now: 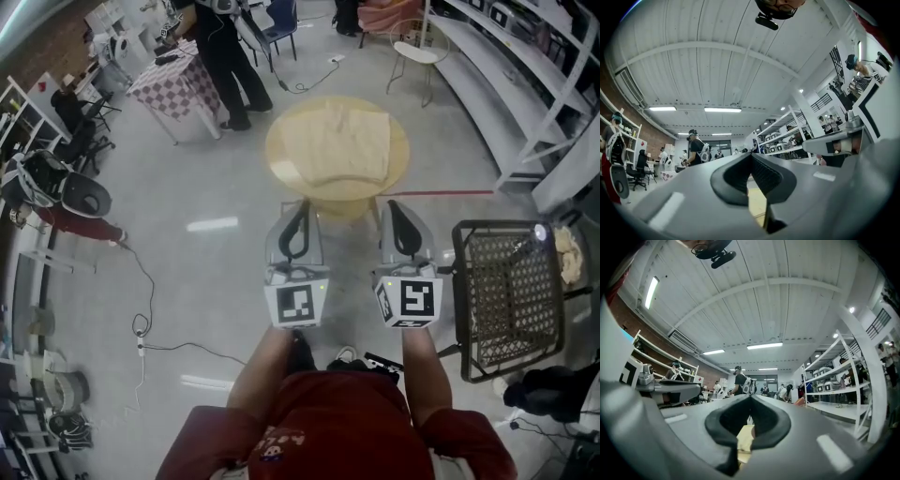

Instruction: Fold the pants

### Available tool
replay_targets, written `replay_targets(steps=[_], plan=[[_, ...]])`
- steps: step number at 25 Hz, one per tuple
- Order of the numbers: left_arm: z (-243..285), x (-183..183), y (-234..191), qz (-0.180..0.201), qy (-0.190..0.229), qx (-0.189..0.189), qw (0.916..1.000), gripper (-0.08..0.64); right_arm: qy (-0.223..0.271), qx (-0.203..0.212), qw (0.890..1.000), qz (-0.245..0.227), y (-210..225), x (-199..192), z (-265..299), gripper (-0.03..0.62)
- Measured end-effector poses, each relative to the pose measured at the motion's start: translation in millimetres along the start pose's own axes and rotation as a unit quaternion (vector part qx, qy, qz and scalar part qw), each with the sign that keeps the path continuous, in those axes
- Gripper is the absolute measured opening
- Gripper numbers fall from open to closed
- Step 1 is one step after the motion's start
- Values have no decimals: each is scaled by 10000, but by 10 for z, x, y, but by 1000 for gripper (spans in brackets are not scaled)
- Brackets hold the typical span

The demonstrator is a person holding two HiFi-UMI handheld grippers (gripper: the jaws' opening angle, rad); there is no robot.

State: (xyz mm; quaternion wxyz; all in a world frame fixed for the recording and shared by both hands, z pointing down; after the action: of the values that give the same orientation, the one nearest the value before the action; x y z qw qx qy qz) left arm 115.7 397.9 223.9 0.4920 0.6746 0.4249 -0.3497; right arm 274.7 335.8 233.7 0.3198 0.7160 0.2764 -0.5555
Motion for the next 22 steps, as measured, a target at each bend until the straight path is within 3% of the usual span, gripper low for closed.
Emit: replay_targets(steps=[8, 22], plan=[[166, -410, -571, -89, -51, 158, 9998, 6, -81, 245, 9996, -84, -437, -276, 610, 0], [475, -1124, -2192, -124, -57, 325, 9994, 6, -254, 557, 9978, -249, -1703, -678, 1972, 0]])
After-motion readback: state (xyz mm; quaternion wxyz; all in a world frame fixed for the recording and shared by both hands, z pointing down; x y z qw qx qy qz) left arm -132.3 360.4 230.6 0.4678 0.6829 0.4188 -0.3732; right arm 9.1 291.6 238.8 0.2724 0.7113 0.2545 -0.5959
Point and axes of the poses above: the fingertips, and each gripper's own axes: z forward along the fingers, y to its right, x out of its top, the point moved 5 cm from there along -z, backward along the fingers, and after that the axes turned 13 degrees about z, right-handed, at the moved point
